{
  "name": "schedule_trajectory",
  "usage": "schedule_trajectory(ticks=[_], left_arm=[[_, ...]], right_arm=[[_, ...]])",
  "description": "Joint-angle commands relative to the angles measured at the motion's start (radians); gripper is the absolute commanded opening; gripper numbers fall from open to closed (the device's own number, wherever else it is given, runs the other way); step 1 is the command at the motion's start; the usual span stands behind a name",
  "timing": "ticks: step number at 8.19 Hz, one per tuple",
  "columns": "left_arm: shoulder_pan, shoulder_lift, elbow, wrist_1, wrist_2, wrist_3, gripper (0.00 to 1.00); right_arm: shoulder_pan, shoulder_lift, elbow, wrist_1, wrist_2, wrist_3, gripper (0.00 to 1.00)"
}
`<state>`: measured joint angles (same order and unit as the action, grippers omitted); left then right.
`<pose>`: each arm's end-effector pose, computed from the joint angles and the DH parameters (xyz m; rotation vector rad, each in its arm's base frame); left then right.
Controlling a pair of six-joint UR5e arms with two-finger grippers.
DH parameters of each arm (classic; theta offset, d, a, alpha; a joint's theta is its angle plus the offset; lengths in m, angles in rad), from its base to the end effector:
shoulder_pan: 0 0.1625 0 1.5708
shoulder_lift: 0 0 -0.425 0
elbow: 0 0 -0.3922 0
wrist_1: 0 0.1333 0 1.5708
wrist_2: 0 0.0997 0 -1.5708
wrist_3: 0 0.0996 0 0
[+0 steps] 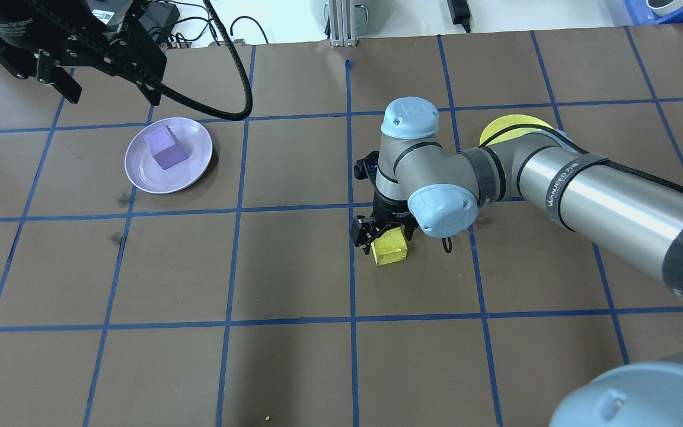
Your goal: Sort blocks by color into plates
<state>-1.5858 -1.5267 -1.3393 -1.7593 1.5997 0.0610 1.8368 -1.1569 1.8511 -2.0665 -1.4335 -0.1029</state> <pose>-0.1374 -0.4646 0.6033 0.1161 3.1056 -0.1343 0.2865 -0.4927 0.1843 -0.5309 2.9578 0.3151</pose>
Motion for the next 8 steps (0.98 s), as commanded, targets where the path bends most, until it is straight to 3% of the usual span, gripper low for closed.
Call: schedule_trajectory(ticks=[1,2,3,6,8], left_arm=[[-0.003,0.029,-0.093,0.064,0.009,0.000,1.00],[-0.003,0.046,-0.130,0.139,0.017,0.000,1.00],[-0.003,0.055,-0.136,0.132,0.014,-0.019,1.00],[0.003,0.046,-0.124,0.080,0.016,-0.067,1.00],[0.003,0.043,-0.124,0.077,0.011,-0.064,1.00]], right_arm=[[0.002,0.017,0.030,-0.070,-0.004,-0.001,0.38],[0.002,0.019,0.028,-0.073,0.007,-0.014,0.10],[0.002,0.014,0.020,-0.075,-0.001,-0.014,0.00],[-0.007,-0.009,-0.016,-0.063,-0.008,-0.021,0.00],[-0.055,-0.116,-0.055,-0.077,-0.015,-0.001,0.00]])
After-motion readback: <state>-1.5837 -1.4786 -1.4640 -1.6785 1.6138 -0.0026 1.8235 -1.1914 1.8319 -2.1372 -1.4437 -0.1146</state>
